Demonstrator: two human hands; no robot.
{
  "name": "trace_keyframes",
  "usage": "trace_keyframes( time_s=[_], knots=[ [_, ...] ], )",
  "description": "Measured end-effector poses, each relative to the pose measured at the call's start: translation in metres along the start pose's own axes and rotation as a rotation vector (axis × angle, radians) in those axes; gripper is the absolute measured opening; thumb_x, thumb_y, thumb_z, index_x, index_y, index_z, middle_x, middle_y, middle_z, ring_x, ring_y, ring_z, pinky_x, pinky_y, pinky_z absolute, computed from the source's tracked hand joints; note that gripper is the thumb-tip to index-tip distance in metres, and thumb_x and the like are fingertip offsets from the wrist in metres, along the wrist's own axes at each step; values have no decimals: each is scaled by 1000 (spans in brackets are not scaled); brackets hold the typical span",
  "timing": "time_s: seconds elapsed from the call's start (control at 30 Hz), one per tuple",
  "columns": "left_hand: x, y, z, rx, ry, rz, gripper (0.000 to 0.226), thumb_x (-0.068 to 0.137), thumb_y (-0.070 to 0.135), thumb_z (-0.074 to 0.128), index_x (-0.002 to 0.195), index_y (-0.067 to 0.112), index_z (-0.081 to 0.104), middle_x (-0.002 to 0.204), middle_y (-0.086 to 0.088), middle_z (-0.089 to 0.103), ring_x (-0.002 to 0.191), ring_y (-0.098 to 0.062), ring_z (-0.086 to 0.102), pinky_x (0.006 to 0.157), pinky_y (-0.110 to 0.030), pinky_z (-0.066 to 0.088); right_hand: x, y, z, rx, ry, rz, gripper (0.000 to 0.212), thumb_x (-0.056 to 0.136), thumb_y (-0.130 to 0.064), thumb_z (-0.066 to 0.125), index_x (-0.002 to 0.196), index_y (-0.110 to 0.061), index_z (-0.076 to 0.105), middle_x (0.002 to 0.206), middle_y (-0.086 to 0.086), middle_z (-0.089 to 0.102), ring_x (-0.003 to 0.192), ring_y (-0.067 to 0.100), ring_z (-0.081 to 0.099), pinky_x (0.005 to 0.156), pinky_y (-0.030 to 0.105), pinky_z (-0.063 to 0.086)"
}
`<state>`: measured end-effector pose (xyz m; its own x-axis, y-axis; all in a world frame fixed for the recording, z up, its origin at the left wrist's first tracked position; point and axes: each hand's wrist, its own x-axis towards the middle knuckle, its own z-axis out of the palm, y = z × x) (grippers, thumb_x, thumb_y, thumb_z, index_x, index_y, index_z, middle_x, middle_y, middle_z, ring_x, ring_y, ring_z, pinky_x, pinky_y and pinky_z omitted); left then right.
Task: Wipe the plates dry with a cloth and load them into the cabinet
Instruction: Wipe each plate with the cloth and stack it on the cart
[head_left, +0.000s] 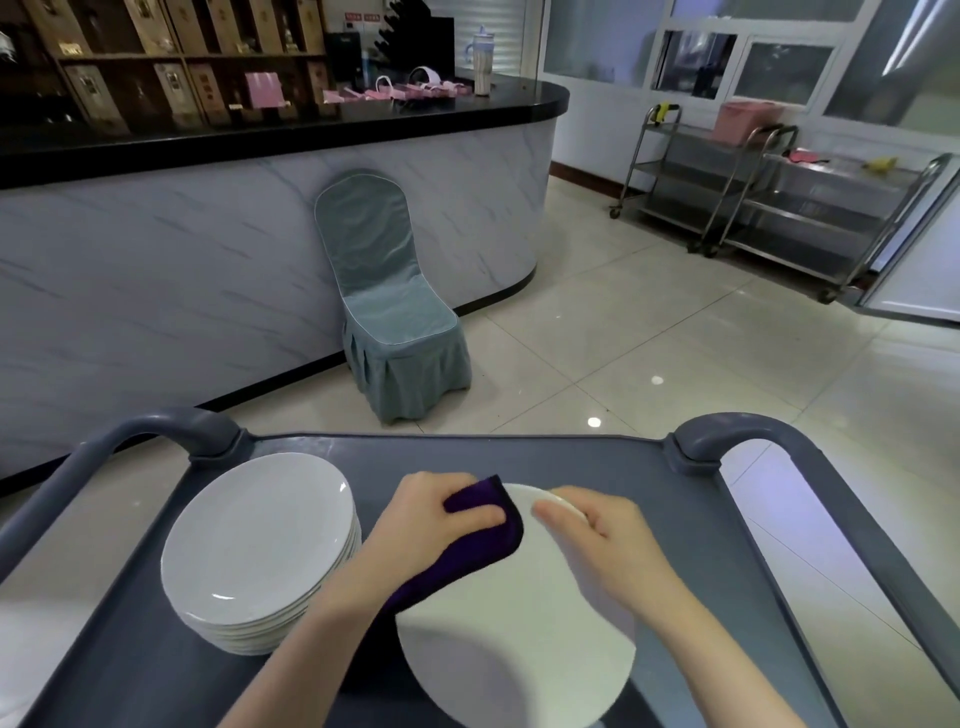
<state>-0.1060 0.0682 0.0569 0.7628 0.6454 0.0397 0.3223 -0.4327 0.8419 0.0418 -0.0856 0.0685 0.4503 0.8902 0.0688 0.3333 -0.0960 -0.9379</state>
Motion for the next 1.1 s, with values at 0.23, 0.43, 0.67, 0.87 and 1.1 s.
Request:
trace_keyframes(
  time_s=[0.23,0.43,0.67,0.87,1.1],
  knots=[
    [-10,-4,38,-468,537,-361,31,89,35,66,70,11,63,58,3,60,60,-14,49,59,-28,45,14,0,-2,568,688,121,32,99,-20,59,68,-18,67,68,-13,63,63,7,55,59,15,48],
    [-3,2,56,-816,643,-518,26,93,30,63,76,12,70,69,0,68,66,-17,57,68,-34,50,0,8,35,572,737,239,12,102,-29,52,101,-34,63,92,-15,73,83,3,69,68,22,51],
    [-2,-10,3,-343,434,-192,22,91,35,64,71,27,66,59,9,64,50,0,48,50,-13,41,17,-5,-41,177,263,53,20,97,-24,63,103,-43,65,84,9,69,76,15,64,73,33,51],
    [6,0,12,-124,103,56,24,87,26,73,66,29,63,55,13,57,52,2,46,53,-15,36,31,-13,-24,-344,-157,-16,41,94,-33,66,61,-22,44,58,-14,40,56,4,36,53,21,28],
    [-18,-22,39,-476,424,-375,18,93,31,62,76,27,69,72,-3,71,63,-11,58,61,-31,49,18,13,-22,130,319,207,35,95,-26,65,75,2,62,66,-3,58,61,12,50,54,19,41]
  ],
)
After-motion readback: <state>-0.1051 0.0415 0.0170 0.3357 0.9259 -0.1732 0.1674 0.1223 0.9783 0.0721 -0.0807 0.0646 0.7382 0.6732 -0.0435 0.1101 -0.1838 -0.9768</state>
